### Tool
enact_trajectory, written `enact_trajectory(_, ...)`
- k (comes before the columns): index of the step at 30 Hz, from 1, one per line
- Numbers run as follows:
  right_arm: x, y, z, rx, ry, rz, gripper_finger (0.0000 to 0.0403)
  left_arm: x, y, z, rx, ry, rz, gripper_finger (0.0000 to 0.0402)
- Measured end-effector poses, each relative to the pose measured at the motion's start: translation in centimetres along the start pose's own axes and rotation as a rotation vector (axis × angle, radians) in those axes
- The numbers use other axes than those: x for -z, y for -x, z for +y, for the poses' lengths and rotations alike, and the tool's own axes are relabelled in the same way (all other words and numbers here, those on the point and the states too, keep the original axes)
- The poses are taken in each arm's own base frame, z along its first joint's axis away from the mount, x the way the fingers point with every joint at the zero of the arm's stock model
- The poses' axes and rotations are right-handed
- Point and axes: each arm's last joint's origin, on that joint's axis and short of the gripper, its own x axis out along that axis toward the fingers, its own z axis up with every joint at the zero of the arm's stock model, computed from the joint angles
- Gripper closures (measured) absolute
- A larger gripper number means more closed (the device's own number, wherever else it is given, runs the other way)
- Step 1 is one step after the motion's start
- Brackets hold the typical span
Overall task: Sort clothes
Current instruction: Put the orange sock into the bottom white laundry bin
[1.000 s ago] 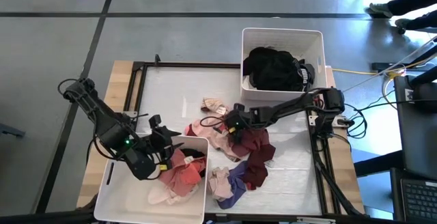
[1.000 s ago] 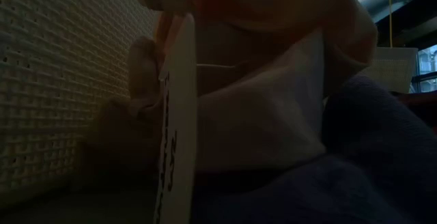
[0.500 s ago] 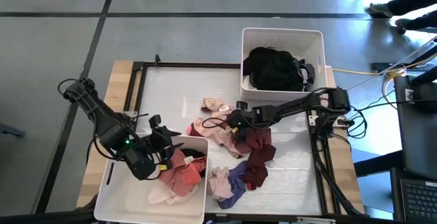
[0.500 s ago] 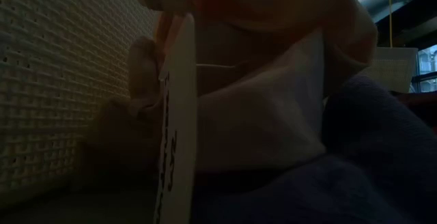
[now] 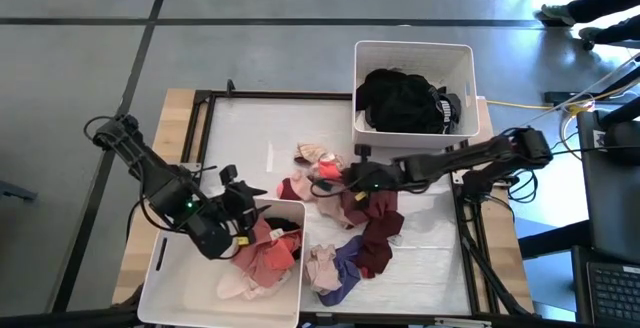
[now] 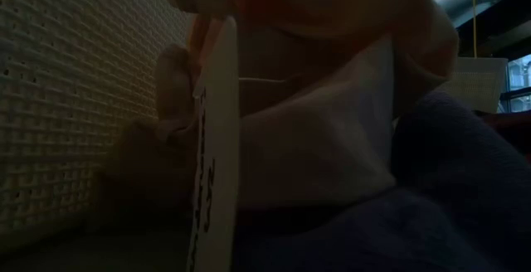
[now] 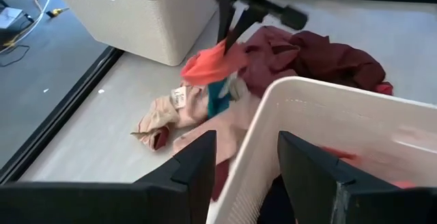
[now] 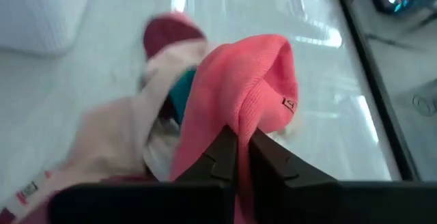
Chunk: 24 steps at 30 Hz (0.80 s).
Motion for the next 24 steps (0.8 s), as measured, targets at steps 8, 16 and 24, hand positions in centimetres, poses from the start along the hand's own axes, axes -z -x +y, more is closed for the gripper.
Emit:
enact_trajectory(8, -0.9, 1.9, -0.7, 0.007, -0.019, -0.079, 0.0371, -0.5, -1.0, 0.7, -0.042, 0.005, 0.006, 0.0254)
enact_trajectory(16, -1.2, 1.9, -0.7, 0.003, -0.001, -0.103, 0.0370, -1.9, -3.4, 0.5, -0.065, -0.109, -0.019, 0.0254)
enact_trajectory(24, -2.1, 3.3, -1.2, -0.031, -0.010, -0.202, 0.0370, -3.4, -7.5, -0.2, -0.039, -0.264, -0.025, 0.0254)
